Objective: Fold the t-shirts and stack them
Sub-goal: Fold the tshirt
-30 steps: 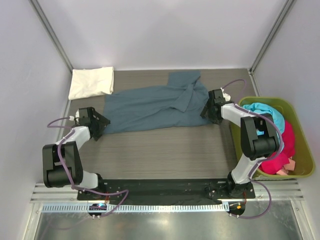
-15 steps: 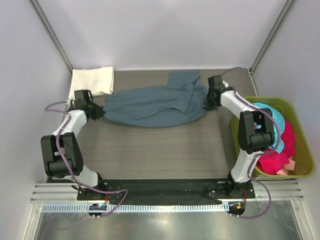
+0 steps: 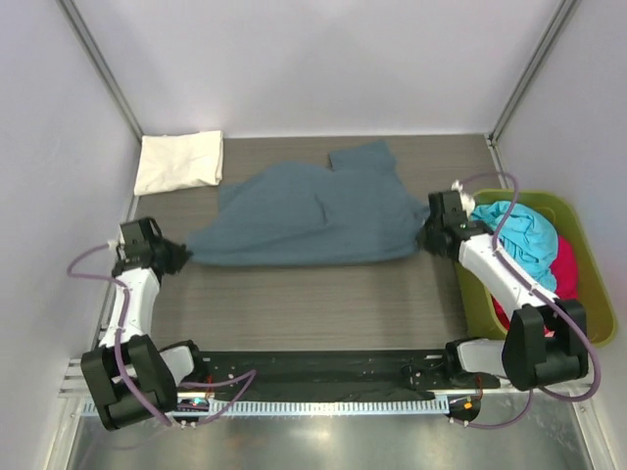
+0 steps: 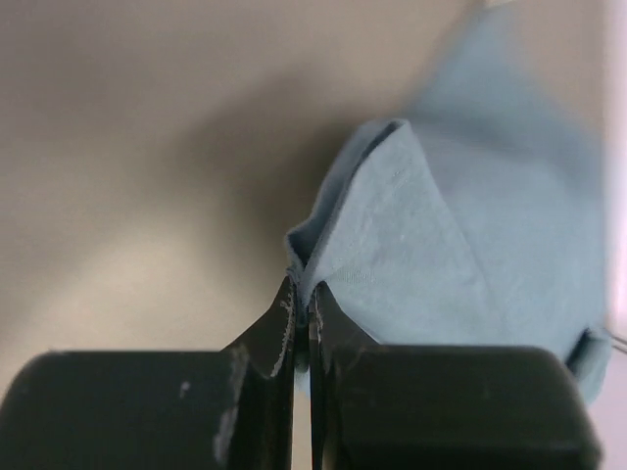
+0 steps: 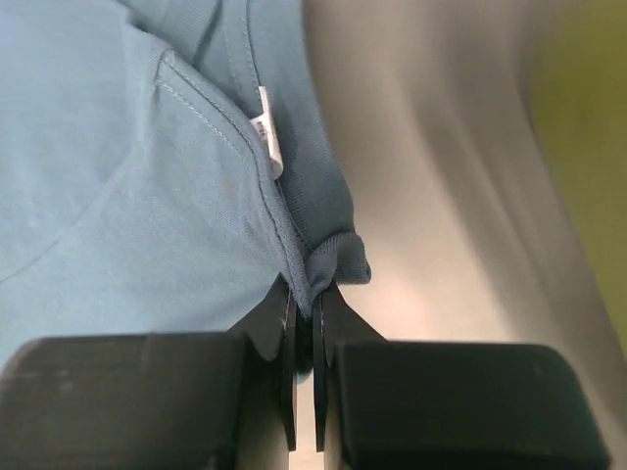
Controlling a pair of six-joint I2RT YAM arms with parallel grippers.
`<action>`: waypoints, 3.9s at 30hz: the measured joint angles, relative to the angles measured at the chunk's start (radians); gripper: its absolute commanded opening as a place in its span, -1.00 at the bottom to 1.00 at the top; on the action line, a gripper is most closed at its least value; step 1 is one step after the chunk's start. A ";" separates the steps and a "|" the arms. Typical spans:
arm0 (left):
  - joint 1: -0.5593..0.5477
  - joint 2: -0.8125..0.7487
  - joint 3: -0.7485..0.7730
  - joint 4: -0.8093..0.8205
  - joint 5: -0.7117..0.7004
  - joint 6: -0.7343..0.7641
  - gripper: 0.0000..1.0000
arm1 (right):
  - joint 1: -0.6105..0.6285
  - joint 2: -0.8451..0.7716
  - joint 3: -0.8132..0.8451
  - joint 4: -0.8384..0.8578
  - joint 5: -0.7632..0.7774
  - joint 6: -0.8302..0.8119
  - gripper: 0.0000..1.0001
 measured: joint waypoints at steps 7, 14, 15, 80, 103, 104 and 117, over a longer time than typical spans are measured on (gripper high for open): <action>0.155 -0.044 -0.249 -0.102 0.080 -0.003 -0.96 | 0.005 -0.171 -0.266 -0.037 0.012 0.083 -0.98; 0.161 -0.081 -0.246 -0.090 0.114 0.009 -0.61 | 0.004 -0.318 -0.321 -0.089 0.000 0.147 -0.82; 0.161 -0.085 -0.246 -0.091 0.114 0.010 -0.49 | 0.004 -0.321 -0.330 -0.093 -0.008 0.150 -0.63; 0.022 -0.254 0.093 -0.337 0.140 0.369 1.00 | 0.017 1.399 1.461 0.027 0.077 -0.396 -0.24; -0.141 0.478 0.546 -0.259 -0.067 0.308 0.47 | 0.108 0.737 0.660 0.133 -0.090 -0.307 -0.97; -0.145 0.548 0.594 -0.256 -0.075 0.311 0.43 | 0.124 0.669 0.590 0.169 -0.098 -0.291 -0.98; -0.234 1.005 0.954 -0.245 -0.186 0.383 0.22 | 0.290 0.351 0.089 0.307 -0.145 -0.209 -0.98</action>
